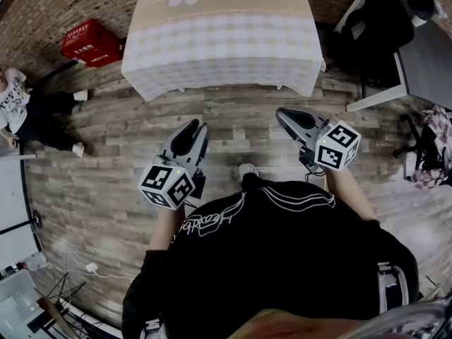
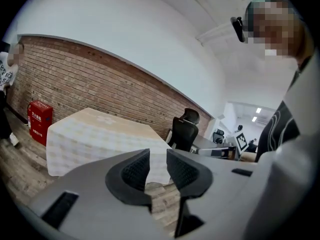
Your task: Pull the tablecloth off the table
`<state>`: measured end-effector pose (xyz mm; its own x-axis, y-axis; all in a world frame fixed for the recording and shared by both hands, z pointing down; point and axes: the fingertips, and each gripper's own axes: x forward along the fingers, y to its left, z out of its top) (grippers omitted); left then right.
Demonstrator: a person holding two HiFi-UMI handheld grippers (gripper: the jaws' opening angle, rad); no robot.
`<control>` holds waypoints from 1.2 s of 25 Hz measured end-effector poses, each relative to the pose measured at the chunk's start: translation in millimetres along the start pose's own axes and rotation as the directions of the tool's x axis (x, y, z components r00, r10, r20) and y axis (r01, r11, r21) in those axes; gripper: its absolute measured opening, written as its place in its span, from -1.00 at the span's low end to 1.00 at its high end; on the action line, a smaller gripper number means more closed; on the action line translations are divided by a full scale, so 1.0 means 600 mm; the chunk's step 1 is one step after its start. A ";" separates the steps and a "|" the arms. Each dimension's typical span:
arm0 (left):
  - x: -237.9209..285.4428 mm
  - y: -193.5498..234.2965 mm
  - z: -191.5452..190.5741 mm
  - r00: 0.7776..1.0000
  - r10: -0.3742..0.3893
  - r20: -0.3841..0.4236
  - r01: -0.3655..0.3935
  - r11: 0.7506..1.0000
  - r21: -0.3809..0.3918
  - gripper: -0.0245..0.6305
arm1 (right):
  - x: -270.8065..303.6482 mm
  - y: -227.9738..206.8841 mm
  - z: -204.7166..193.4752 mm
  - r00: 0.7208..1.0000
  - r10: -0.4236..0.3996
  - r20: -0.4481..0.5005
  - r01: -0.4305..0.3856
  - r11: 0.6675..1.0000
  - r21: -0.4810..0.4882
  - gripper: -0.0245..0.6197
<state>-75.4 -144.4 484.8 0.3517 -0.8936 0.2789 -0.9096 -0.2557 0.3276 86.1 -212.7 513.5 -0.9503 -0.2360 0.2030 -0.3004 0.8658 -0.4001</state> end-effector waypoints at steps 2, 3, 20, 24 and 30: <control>0.003 0.013 0.003 1.000 0.002 0.002 -0.002 1.000 0.004 -0.64 | 0.000 -0.012 0.002 1.000 -0.017 0.002 0.017 1.000 -0.018 -0.93; 0.005 0.020 0.004 1.000 0.004 0.002 -0.004 1.000 0.004 -0.63 | 0.000 -0.018 0.002 1.000 -0.028 0.002 0.028 0.999 -0.024 -0.93; 0.084 0.284 0.002 0.991 0.116 -0.073 -0.112 0.992 0.061 -0.43 | 0.043 -0.198 -0.018 0.887 -0.462 0.015 0.461 0.887 0.038 -0.90; 0.093 0.367 0.002 0.983 0.164 -0.078 -0.157 0.984 0.088 -0.41 | 0.048 -0.252 -0.027 0.836 -0.549 -0.010 0.549 0.836 0.029 -0.69; 0.118 0.471 -0.039 0.957 0.254 -0.141 -0.234 0.962 0.140 -0.33 | 0.015 -0.355 -0.072 0.745 -0.662 -0.086 0.663 0.748 -0.019 -0.50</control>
<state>-302.4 -271.1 618.0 0.1371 -0.8679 0.4775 -0.9884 -0.0883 0.1233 144.9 -380.2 639.0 -0.5016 -0.7109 0.4930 -0.8535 0.4996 -0.1480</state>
